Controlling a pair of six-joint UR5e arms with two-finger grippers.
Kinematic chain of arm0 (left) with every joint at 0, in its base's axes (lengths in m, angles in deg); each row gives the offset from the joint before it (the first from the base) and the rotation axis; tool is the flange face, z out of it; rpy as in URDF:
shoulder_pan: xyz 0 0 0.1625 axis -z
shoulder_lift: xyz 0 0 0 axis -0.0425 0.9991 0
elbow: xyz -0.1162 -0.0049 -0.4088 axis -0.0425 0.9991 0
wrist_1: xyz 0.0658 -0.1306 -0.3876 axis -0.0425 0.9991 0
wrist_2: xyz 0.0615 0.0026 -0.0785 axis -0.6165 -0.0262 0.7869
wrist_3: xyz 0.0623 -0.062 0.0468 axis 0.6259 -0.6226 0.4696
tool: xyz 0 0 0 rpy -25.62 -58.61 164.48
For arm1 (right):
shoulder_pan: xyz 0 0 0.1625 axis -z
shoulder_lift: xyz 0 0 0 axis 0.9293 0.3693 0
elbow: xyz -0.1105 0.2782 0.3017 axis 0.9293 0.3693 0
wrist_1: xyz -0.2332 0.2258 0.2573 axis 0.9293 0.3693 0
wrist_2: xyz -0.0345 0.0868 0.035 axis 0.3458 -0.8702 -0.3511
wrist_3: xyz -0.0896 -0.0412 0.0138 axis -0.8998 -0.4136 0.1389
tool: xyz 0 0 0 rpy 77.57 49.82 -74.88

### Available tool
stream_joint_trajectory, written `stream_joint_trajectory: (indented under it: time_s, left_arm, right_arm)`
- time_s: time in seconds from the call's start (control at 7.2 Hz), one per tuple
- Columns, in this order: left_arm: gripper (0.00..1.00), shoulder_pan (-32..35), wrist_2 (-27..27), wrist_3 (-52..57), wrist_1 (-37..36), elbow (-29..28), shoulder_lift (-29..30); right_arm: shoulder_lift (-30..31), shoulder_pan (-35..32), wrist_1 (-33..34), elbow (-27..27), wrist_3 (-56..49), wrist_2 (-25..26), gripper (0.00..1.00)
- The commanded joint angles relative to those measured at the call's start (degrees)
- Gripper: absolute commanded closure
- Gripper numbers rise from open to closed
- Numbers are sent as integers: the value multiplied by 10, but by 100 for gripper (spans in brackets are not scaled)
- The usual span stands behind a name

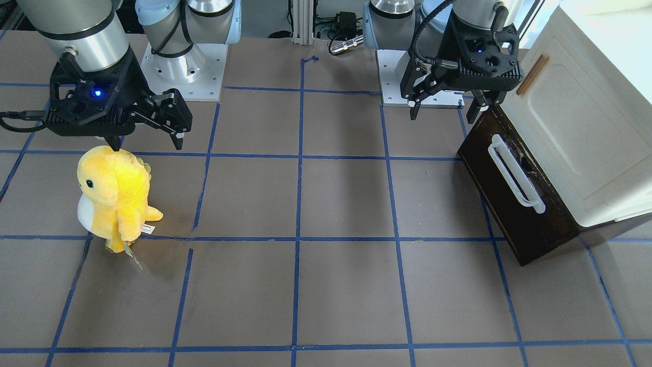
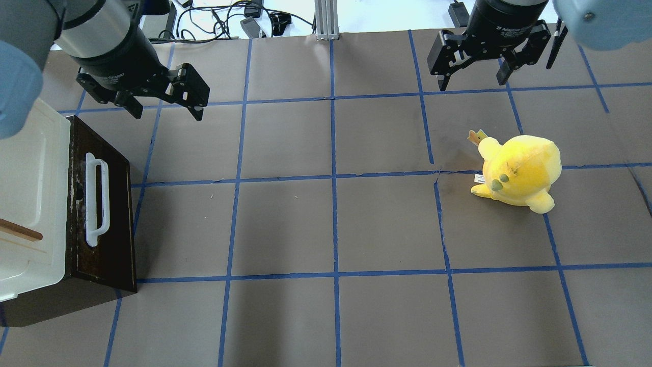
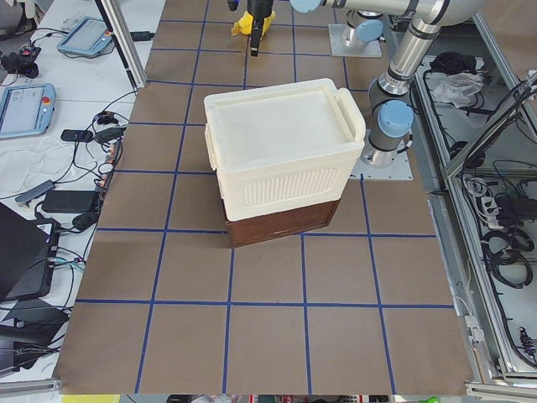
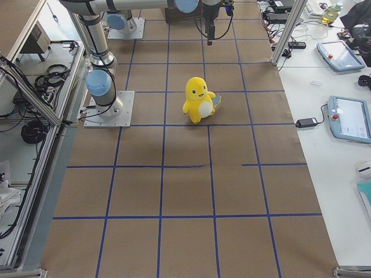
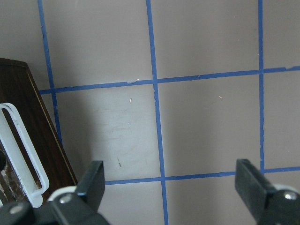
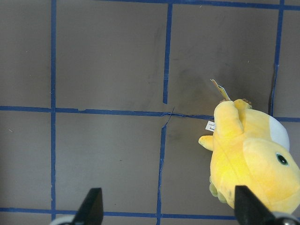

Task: Pull drawer sideways
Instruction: 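Move the left gripper down to the white handle of the wooden drawer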

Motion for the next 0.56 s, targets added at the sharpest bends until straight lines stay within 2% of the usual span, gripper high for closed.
stream_joint_trajectory:
  time_s: [0.0,0.42]
  left_arm:
    - [0,0,-2,-2,-3,-4,7]
    - [0,9,-2,-8,-19,5,21]
  right_arm:
    - [0,0,0,0,0,0,0]
    - [0,0,0,0,0,0,0]
